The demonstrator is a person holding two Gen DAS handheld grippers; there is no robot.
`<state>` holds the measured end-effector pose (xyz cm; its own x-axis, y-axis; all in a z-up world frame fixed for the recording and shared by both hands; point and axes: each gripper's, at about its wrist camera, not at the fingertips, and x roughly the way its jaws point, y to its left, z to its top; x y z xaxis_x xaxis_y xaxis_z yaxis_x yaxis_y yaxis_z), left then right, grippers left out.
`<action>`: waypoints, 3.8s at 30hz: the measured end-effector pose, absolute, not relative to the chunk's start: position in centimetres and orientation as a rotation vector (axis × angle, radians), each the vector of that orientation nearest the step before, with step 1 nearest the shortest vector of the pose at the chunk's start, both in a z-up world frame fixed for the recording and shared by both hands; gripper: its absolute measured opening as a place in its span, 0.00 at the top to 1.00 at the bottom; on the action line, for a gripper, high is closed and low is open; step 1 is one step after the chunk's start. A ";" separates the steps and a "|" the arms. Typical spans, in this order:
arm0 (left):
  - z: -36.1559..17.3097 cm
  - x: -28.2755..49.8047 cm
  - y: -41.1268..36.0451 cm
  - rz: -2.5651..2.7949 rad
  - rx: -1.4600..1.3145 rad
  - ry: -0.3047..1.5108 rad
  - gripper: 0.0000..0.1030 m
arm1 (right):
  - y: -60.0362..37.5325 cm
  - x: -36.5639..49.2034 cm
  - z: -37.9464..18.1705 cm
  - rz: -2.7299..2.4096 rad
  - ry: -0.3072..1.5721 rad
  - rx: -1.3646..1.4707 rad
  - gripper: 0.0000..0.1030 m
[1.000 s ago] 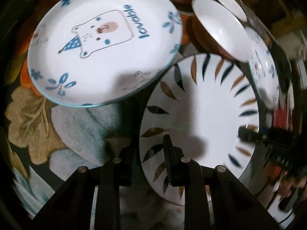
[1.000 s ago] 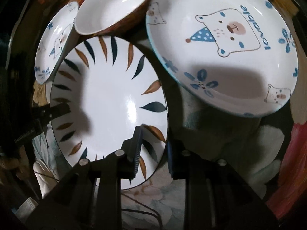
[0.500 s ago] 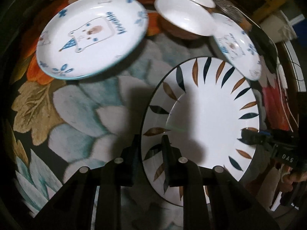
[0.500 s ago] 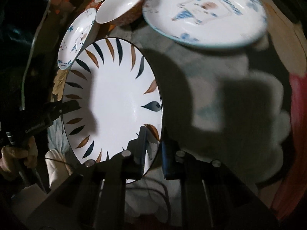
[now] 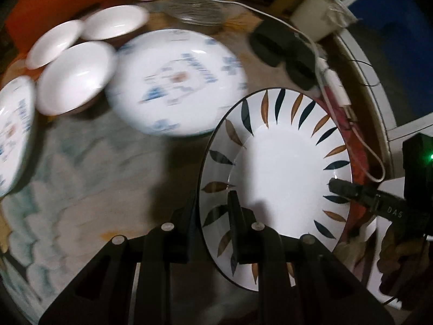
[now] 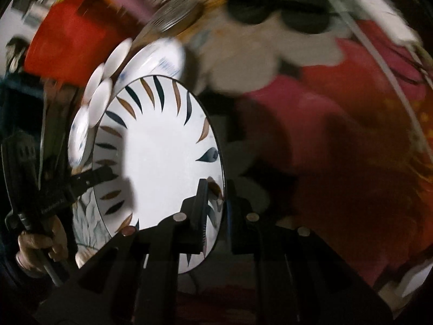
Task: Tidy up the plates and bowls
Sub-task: 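Carry the leaf-pattern plate with the right gripper toward the power strip and lower it, then open the right gripper and move it to a bear plate rim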
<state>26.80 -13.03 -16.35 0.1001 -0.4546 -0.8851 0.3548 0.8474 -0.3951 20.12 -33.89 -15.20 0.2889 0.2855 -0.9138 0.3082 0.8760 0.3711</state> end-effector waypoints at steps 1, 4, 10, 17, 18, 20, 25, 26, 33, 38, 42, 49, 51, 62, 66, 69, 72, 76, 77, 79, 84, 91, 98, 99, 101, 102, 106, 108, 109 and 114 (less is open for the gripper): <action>-16.5 27.1 -14.9 -0.610 -0.086 1.337 0.81 | -35.1 19.6 -15.1 -0.041 1.288 0.557 0.88; -16.7 26.9 -18.9 -0.641 -0.089 1.325 0.81 | -39.1 18.2 -15.2 -0.103 1.267 0.614 0.88; -18.0 26.0 -25.6 -0.685 -0.078 1.336 0.81 | -44.6 16.2 -15.4 -0.214 1.236 0.650 0.88; -20.6 25.8 -30.4 -0.671 -0.054 1.368 0.81 | -48.5 15.1 -17.4 -0.286 1.221 0.665 0.87; -20.9 25.7 -30.9 -0.669 -0.037 1.371 0.81 | -49.1 14.8 -17.8 -0.291 1.221 0.666 0.87; -21.3 25.6 -31.5 -0.666 -0.003 1.372 0.81 | -49.7 14.9 -18.7 -0.296 1.231 0.676 0.87; -22.2 25.3 -32.3 -0.633 0.076 1.360 0.81 | -50.4 14.2 -19.9 -0.295 1.248 0.689 0.87; -22.5 25.3 -32.4 -0.629 0.085 1.363 0.81 | -50.4 14.1 -20.0 -0.292 1.248 0.693 0.87; -23.0 24.7 -32.4 -0.629 0.140 1.362 0.81 | -50.4 13.4 -21.1 -0.292 1.279 0.744 0.84; -22.7 25.0 -31.4 -0.622 0.128 1.372 0.50 | -50.3 13.2 -19.9 -0.340 1.278 0.674 0.84; -22.1 25.1 -29.9 -0.596 0.114 1.339 0.01 | -49.7 13.6 -17.9 -0.359 1.244 0.567 0.71; -20.6 25.7 -28.1 -0.566 0.114 1.307 0.01 | -47.5 15.8 -15.1 -0.331 1.177 0.450 0.00; -20.2 26.0 -27.5 -0.562 0.106 1.296 0.01 | -46.7 16.7 -15.1 -0.312 1.186 0.440 0.00; -19.7 27.5 -24.4 -0.510 0.098 1.291 0.01 | -44.2 17.7 -15.4 -0.271 1.220 0.445 0.00; -19.7 28.0 -23.2 -0.491 0.090 1.291 0.01 | -43.4 18.3 -15.5 -0.257 1.227 0.431 0.00; -19.8 28.3 -22.3 -0.479 0.086 1.296 0.01 | -42.7 18.7 -15.7 -0.245 1.233 0.418 0.00; -19.8 28.5 -21.4 -0.465 0.082 1.296 0.01 | -42.0 19.1 -15.9 -0.235 1.240 0.406 0.00; -19.9 28.9 -20.2 -0.448 0.072 1.300 0.01 | -41.1 19.6 -16.1 -0.218 1.249 0.391 0.00; -19.9 28.9 -20.0 -0.444 0.071 1.300 0.01 | -40.9 19.7 -16.1 -0.213 1.251 0.389 0.00; -19.9 29.0 -19.6 -0.436 0.069 1.300 0.01 | -40.6 20.0 -16.2 -0.207 1.254 0.384 0.00; -20.0 29.4 -18.5 -0.414 0.059 1.302 0.01 | -39.6 20.6 -16.3 -0.191 1.256 0.367 0.00; -20.3 29.7 -17.2 -0.392 0.051 1.311 0.01 | -38.5 21.5 -16.5 -0.168 1.261 0.347 0.00; -20.7 30.2 -15.9 -0.369 0.030 1.323 0.01 | -37.0 23.0 -16.6 -0.131 1.268 0.298 0.00; -20.8 30.5 -15.6 -0.365 0.021 1.325 0.01 | -36.7 23.3 -16.6 -0.123 1.268 0.288 0.00; -20.8 31.0 -15.0 -0.351 0.004 1.329 0.01 | -36.0 24.2 -16.7 -0.097 1.270 0.270 0.00; -20.8 31.3 -14.6 -0.341 -0.009 1.331 0.01 | -35.7 24.7 -16.7 -0.086 1.270 0.259 0.00; -21.1 32.7 -12.8 -0.305 -0.071 1.341 0.01 | -34.3 26.8 -16.9 -0.043 1.275 0.232 0.00; -21.2 33.4 -11.9 -0.284 -0.099 1.341 0.01 | -33.6 28.1 -17.1 -0.024 1.281 0.234 0.00; -21.3 33.7 -11.4 -0.273 -0.116 1.340 0.01 | -33.2 28.8 -17.2 -0.016 1.283 0.231 0.00; -22.2 35.0 -9.1 -0.207 -0.172 1.341 0.01 | -31.7 33.0 -18.0 0.022 1.283 0.221 0.01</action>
